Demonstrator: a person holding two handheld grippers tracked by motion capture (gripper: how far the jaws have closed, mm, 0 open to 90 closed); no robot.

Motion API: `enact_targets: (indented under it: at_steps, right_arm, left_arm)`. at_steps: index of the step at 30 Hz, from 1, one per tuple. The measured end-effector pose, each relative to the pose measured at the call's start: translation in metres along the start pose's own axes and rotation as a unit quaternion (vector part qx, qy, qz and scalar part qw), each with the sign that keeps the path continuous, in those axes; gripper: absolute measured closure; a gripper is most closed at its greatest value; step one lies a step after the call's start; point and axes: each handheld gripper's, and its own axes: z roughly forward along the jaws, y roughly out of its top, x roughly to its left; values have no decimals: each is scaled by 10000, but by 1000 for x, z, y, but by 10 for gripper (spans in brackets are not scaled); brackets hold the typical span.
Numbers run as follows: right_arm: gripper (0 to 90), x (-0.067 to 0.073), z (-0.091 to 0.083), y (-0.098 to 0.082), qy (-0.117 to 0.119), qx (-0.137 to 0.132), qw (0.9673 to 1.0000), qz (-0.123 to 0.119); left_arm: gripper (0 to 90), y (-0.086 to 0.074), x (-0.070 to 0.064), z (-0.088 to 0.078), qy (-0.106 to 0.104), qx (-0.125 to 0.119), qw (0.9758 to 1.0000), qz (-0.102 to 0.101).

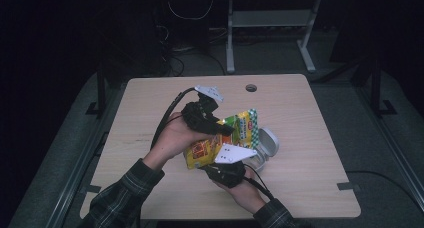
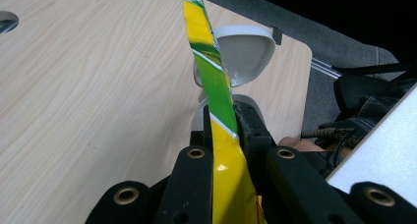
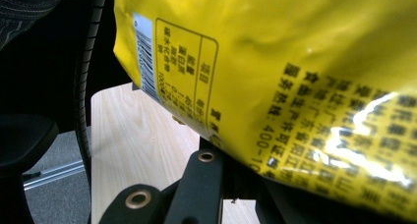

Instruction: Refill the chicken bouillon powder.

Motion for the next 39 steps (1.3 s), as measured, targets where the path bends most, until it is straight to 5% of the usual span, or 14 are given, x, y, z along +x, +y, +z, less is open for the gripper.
enact_targets:
  at_steps: [9, 39]
  right_arm:
    - [900, -3, -1, -1, 34, -80, 9999, 69]
    - [900, -2, -2, -2, 107, -92, 9998, 104]
  left_arm:
    - [848, 9, -6, 6, 130, 287, 9994, 112]
    - [847, 14, -6, 12, 170, 586, 9980, 156]
